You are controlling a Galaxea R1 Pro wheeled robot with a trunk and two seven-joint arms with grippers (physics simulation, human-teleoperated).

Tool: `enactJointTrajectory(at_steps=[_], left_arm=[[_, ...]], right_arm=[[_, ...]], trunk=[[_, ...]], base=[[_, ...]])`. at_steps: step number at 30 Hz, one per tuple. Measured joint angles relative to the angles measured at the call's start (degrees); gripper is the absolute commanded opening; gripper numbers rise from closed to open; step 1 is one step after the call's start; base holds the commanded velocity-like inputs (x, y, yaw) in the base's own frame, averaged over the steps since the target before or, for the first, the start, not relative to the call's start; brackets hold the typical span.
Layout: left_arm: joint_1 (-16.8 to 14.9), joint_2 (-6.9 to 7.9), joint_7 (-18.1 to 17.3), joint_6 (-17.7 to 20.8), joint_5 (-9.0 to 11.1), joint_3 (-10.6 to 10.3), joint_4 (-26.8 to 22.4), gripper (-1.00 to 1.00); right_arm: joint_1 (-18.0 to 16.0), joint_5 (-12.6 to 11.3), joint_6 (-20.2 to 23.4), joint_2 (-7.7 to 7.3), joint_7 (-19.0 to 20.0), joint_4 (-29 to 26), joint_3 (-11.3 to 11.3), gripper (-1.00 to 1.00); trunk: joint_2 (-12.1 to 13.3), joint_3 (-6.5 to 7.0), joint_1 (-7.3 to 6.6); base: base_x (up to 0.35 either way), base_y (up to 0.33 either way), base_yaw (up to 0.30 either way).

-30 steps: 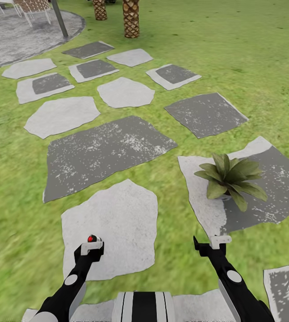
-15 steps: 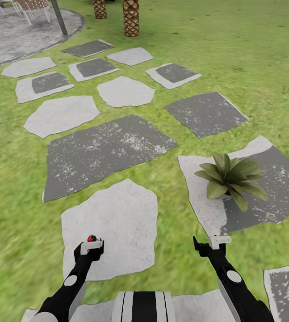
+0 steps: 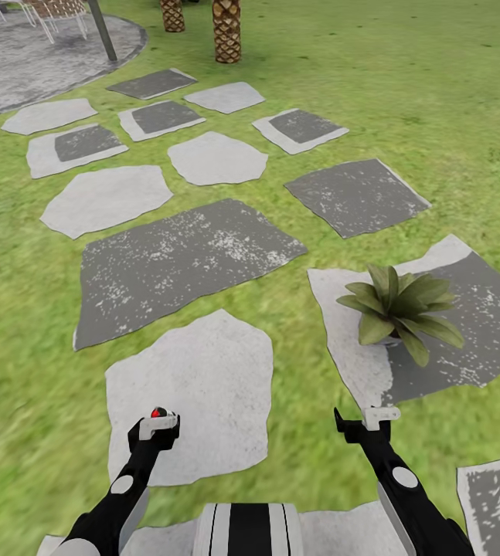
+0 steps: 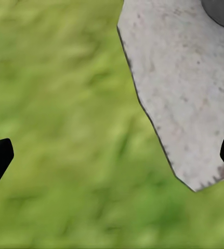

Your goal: Pick up the pesticide atomizer in the garden and spray insectifuge to fully cover both potted plants in the garden.

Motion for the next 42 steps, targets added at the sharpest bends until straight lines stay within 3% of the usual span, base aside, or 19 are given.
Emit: enactJointTrajectory(at_steps=[40, 41, 42], left_arm=[[0.00, 0.01, -0.06, -0.26, 0.08, 0.00, 0.00, 1.00], [0.00, 0.01, -0.06, -0.26, 0.08, 0.00, 0.00, -1.00], [0.00, 0.01, -0.07, -0.26, 0.08, 0.00, 0.00, -1.00]], right_arm=[[0.01, 0.00, 0.00, 0.00, 0.00, 0.00, 0.00, 1.00], [0.01, 0.00, 0.00, 0.00, 0.00, 0.00, 0.00, 1.00], [0.01, 0.00, 0.00, 0.00, 0.00, 0.00, 0.00, 1.00]], trunk=[[0.00, -0.24, 0.00], [0.00, -0.24, 0.00], [0.00, -0.24, 0.00]], base=[[0.013, 0.000, 0.000], [0.000, 0.000, 0.000], [0.000, 0.000, 0.000]])
